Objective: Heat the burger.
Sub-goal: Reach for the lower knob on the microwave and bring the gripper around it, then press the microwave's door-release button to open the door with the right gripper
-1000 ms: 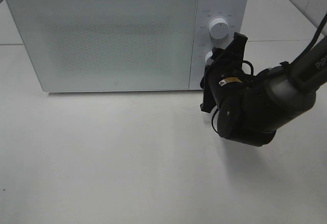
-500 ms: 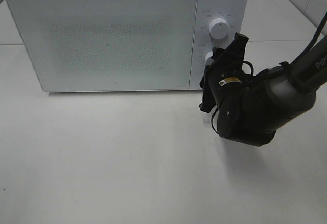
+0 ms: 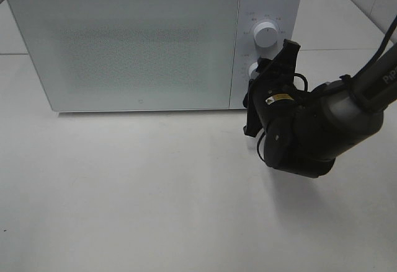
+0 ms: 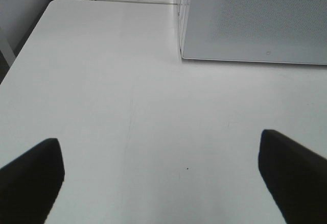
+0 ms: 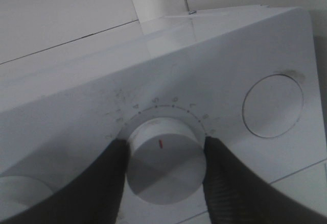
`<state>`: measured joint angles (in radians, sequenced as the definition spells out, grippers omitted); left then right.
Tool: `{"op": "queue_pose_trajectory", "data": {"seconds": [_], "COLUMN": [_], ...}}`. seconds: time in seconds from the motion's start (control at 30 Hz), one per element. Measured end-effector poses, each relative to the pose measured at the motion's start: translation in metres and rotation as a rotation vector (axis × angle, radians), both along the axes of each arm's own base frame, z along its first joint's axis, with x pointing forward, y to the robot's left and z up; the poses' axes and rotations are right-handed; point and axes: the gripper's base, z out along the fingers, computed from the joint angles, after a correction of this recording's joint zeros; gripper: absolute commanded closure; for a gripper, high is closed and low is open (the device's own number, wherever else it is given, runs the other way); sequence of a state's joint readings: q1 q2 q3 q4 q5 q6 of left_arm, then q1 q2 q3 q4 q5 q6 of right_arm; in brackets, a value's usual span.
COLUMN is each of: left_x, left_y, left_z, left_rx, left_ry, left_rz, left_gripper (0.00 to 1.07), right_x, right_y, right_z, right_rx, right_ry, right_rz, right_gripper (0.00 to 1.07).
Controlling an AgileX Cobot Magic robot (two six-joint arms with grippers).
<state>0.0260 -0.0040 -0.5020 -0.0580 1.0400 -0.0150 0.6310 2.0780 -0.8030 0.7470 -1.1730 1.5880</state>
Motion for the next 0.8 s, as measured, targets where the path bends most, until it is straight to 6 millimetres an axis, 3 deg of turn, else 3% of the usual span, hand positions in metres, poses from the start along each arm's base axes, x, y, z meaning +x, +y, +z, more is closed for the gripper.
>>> {"op": "queue_pose_trajectory", "data": {"seconds": [0.03,0.07,0.13,0.17,0.2,0.3,0.8], "left_x": [0.000,0.000,0.000,0.000,0.000,0.000,0.000], "left_y": [0.000,0.000,0.000,0.000,0.000,0.000,0.000], "left_z": [0.000,0.000,0.000,0.000,0.000,0.000,0.000], "left_rx": [0.000,0.000,0.000,0.000,0.000,0.000,0.000], "left_ry": [0.000,0.000,0.000,0.000,0.000,0.000,0.000], "left_rz": [0.000,0.000,0.000,0.000,0.000,0.000,0.000], "left_gripper": [0.09,0.09,0.09,0.09,0.09,0.09,0.09], "right_x": [0.000,0.000,0.000,0.000,-0.002,-0.005,-0.050], "right_y": [0.000,0.000,0.000,0.000,0.001,0.000,-0.016], "right_z": [0.000,0.000,0.001,0.001,0.003,0.009,0.004], "right_rx": [-0.005,-0.005,-0.035,-0.035,-0.062,-0.108,-0.297], "right_ry": [0.000,0.000,-0.003,-0.003,-0.006,-0.022,0.083], "right_rz": [0.001,0.001,0.016,0.016,0.037,0.081,0.296], "right_gripper": [0.63,0.63,0.46,0.46,0.36,0.27,0.32]}}
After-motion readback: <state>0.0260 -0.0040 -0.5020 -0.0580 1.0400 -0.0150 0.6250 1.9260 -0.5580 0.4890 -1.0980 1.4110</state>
